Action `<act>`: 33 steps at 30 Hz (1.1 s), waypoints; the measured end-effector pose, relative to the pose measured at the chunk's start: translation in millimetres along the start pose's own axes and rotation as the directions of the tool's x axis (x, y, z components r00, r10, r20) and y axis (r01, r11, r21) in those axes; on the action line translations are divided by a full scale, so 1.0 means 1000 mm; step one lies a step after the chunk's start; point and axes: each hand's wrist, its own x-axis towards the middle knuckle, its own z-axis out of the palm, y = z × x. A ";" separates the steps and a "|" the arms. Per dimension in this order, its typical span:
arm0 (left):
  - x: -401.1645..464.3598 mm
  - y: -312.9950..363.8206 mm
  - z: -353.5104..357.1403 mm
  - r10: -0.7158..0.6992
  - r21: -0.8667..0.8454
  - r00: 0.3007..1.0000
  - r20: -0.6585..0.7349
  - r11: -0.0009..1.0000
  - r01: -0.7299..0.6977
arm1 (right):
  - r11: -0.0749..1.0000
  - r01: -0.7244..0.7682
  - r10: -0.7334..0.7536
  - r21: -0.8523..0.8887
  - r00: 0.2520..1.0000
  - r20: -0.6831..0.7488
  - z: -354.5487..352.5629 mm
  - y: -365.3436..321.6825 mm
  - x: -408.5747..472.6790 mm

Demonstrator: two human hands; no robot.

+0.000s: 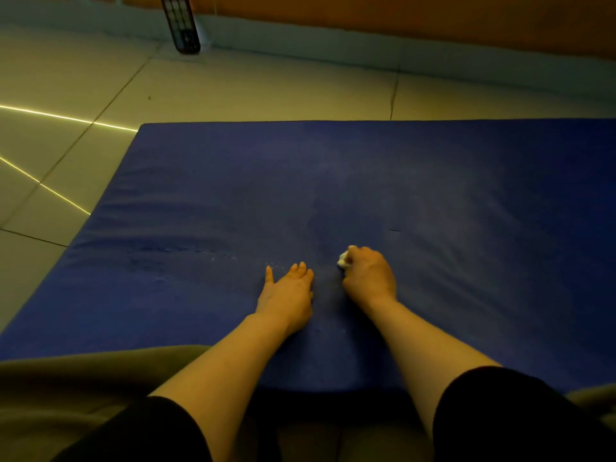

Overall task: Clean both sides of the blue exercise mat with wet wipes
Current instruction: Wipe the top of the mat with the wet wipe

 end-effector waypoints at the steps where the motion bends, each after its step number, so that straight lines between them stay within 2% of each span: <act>1: -0.004 -0.002 -0.003 0.008 -0.011 1.000 0.021 1.000 -0.007 | 0.998 -0.061 0.060 -0.026 0.998 -0.032 -0.007 0.009 0.001; 3: -0.013 -0.003 -0.006 0.015 -0.021 0.999 0.029 1.000 -0.015 | 0.989 -0.136 0.131 -0.063 0.989 -0.073 -0.015 0.016 -0.005; 5: -0.017 -0.004 -0.003 0.010 -0.031 1.000 0.009 0.999 -0.009 | 0.989 -0.128 0.122 -0.079 0.989 -0.078 -0.011 0.007 -0.009; 10: -0.026 0.001 0.014 -0.022 -0.092 0.999 -0.050 0.996 0.018 | 0.991 0.131 -0.131 0.001 0.991 0.022 0.021 -0.036 -0.037; 12: -0.028 0.001 0.017 -0.019 -0.126 0.999 -0.042 0.992 0.014 | 0.987 0.163 -0.163 0.019 0.985 0.048 0.021 -0.035 -0.042; 16: -0.035 0.000 0.021 -0.004 -0.126 1.000 0.004 0.992 0.004 | 0.999 0.035 -0.035 -0.020 0.999 0.000 -0.003 0.002 -0.040; 18: -0.038 0.000 0.023 0.002 -0.120 1.000 -0.010 0.993 -0.004 | 0.996 -0.056 0.053 -0.073 0.997 -0.050 -0.012 0.018 -0.041; 20: -0.040 0.001 0.025 0.001 -0.124 1.000 -0.030 0.992 -0.004 | 0.991 -0.087 0.079 -0.100 0.994 -0.079 -0.013 0.013 -0.042; 26: -0.045 0.004 0.028 0.000 -0.138 0.999 -0.050 0.990 -0.007 | 0.991 0.133 -0.134 0.013 0.990 0.052 0.011 -0.029 -0.059; 29: -0.051 0.000 0.025 0.030 -0.130 1.000 -0.004 0.991 -0.031 | 0.999 0.048 -0.049 0.014 0.998 0.046 -0.003 -0.012 -0.058; 33: -0.057 -0.005 0.025 0.060 -0.122 0.998 0.003 0.991 -0.060 | 0.983 -0.160 0.154 -0.085 0.985 -0.072 -0.024 0.022 -0.058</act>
